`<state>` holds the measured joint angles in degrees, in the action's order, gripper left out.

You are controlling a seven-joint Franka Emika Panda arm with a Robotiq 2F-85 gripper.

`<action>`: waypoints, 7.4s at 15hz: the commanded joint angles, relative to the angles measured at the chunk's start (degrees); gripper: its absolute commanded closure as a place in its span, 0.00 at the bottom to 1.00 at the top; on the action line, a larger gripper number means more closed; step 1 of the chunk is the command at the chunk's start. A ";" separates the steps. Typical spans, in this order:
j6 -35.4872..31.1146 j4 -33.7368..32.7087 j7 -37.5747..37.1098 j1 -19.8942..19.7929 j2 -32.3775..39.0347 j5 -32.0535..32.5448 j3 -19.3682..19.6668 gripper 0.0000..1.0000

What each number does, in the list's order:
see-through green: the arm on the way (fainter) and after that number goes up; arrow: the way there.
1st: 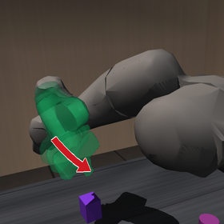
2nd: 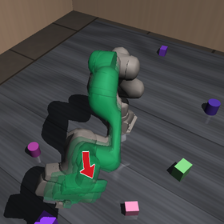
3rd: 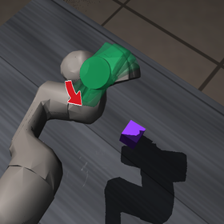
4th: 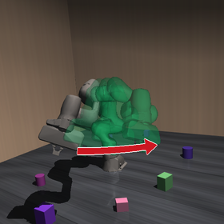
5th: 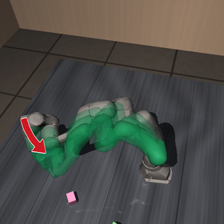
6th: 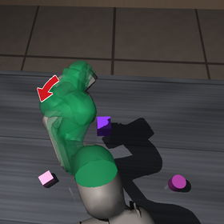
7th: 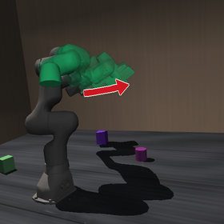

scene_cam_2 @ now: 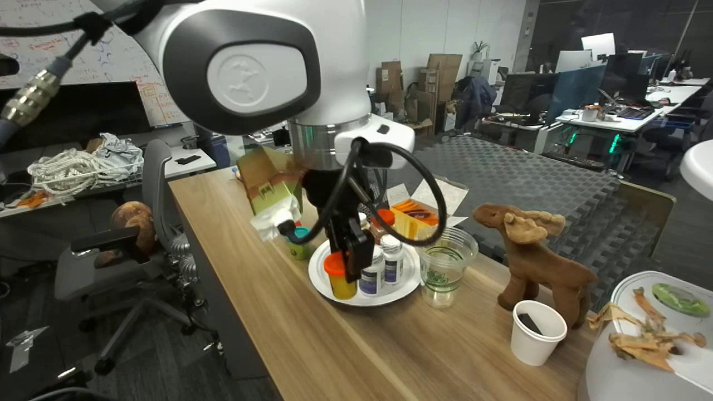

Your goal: Put three bottles on the white plate then stack clear cups together then put the rest of the bottles on the white plate

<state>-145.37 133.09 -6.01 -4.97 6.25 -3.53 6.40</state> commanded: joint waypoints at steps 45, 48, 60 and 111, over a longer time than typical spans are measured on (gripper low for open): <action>-2.50 -14.86 22.95 -0.30 12.92 -2.77 -10.86 0.00; -1.78 -11.29 17.68 2.90 8.86 -0.09 -9.77 0.00; -4.20 1.17 -27.06 12.99 -0.97 8.19 -8.79 0.00; -10.31 3.85 -5.41 4.53 -2.99 -9.32 -4.65 0.72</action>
<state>-153.41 135.59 -19.32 2.01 4.44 -8.44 1.80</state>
